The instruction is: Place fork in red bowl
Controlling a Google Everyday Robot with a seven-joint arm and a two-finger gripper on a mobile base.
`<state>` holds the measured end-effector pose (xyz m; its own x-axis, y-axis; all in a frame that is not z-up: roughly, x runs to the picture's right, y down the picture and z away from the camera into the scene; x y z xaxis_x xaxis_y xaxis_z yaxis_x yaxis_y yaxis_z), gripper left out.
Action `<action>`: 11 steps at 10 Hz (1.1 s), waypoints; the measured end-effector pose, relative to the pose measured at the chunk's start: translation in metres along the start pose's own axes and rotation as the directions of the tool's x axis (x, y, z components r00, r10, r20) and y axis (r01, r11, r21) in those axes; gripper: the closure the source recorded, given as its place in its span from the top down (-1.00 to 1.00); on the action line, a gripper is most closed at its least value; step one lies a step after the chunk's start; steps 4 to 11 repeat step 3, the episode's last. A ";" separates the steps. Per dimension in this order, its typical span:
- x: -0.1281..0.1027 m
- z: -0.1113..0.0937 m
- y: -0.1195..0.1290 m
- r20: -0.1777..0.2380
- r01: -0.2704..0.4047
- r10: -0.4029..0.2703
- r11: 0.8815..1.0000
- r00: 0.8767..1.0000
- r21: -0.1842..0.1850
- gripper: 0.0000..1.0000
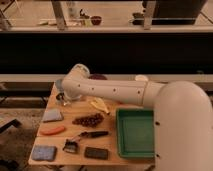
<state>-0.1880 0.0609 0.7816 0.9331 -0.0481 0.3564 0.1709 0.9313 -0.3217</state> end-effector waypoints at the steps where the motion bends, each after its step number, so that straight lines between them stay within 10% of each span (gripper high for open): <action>1: 0.011 -0.015 0.014 -0.019 -0.072 0.073 0.996 0.997 0.052 -1.00; 3: 0.037 -0.043 0.041 -0.030 -0.174 0.180 0.976 0.983 0.132 -1.00; 11: 0.037 -0.043 0.041 -0.030 -0.174 0.180 0.976 0.983 0.132 -1.00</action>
